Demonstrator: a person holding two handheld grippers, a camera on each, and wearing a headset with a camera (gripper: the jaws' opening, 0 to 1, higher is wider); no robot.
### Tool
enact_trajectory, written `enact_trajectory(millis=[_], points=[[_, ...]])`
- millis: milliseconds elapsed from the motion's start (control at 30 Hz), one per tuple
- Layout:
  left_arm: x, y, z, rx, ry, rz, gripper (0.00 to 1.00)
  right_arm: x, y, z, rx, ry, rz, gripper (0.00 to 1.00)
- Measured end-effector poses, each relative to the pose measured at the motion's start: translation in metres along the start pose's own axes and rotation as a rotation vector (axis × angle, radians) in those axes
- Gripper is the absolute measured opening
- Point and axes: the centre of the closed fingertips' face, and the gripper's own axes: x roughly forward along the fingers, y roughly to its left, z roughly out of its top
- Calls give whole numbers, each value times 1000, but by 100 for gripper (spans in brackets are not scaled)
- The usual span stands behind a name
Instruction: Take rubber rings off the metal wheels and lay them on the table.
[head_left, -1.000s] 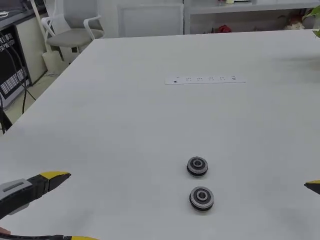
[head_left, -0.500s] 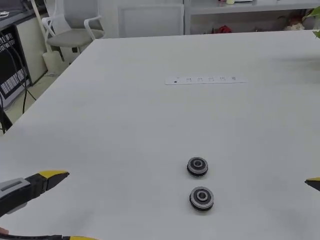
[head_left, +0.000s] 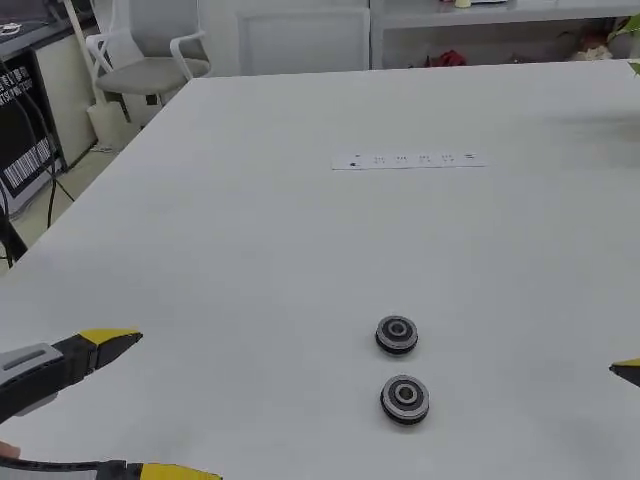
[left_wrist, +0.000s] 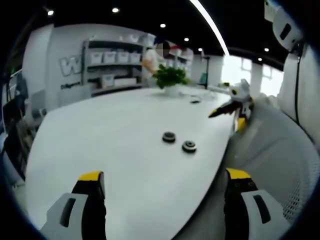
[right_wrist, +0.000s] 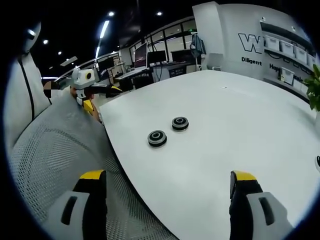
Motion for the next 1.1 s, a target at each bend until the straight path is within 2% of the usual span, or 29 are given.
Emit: enact_trajectory(millis=[200,433,633,767,933,1100], points=[[0,4,-4,9,14,-10,100,1,1,1,0,-1,5,99],[2,5,0,19,13,-21,100,3,1,3,-5,-4,13,98],[6,-3,13,31,8,-40,100,4,0,8,-11,-17,19,94],[10,-8,25,40,-10,-67,100,5,0,11,-19,-19,25,93],[16,-11,36,78,-7,-95,100,6,-1,15,-29,-16,35,90],[23,-14,48,123,-10,-124,100,11,-1,25,-41,-36,44,88]])
